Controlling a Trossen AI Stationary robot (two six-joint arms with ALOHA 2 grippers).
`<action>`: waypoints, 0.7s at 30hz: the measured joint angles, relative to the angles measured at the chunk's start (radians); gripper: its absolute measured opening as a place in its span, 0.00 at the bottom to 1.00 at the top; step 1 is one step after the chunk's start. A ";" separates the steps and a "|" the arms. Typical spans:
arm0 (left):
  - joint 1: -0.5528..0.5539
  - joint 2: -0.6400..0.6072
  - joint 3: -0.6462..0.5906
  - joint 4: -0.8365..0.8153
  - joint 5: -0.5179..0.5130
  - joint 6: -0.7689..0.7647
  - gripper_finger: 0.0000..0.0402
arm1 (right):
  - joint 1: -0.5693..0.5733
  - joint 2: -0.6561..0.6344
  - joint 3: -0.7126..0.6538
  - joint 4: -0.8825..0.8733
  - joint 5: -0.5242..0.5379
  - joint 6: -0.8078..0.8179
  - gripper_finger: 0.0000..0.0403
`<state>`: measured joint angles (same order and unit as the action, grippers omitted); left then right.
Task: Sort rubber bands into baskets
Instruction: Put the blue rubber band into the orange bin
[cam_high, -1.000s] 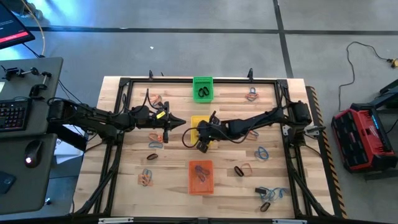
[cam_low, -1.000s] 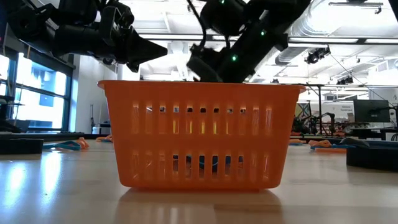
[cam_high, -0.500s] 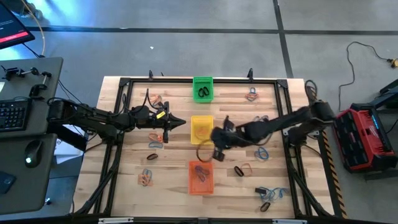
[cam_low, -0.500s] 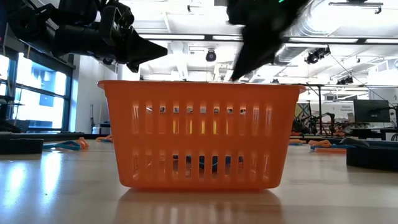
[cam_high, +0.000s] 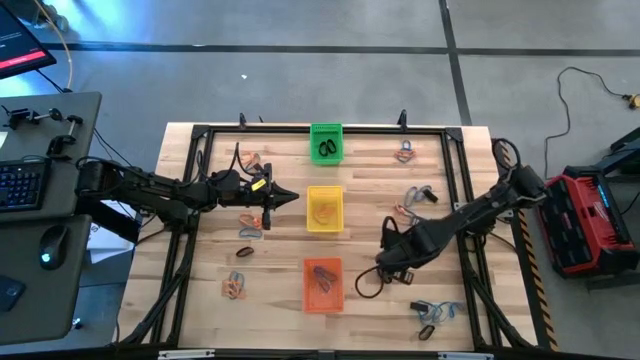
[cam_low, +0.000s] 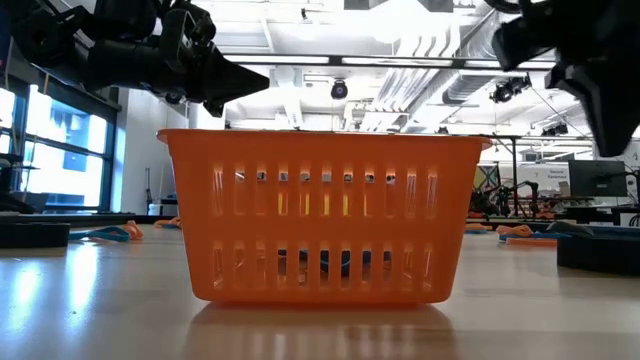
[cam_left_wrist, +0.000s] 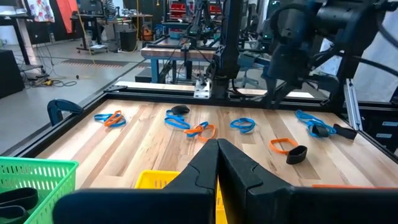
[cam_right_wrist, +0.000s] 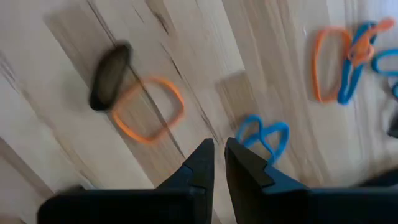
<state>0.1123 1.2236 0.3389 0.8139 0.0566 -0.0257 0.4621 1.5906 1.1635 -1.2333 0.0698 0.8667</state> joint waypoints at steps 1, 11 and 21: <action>0.000 0.000 0.000 0.000 0.000 0.000 0.00 | -0.006 0.000 -0.008 -0.001 -0.012 -0.011 0.07; 0.000 0.000 0.000 0.000 0.000 -0.008 0.00 | -0.110 0.001 -0.239 0.107 -0.119 -0.125 0.29; 0.000 0.000 0.000 -0.001 0.000 -0.008 0.00 | -0.124 -0.003 -0.392 0.309 -0.099 -0.289 0.38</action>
<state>0.1120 1.2236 0.3389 0.8131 0.0566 -0.0334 0.3378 1.5880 0.7718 -0.9246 -0.0292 0.5781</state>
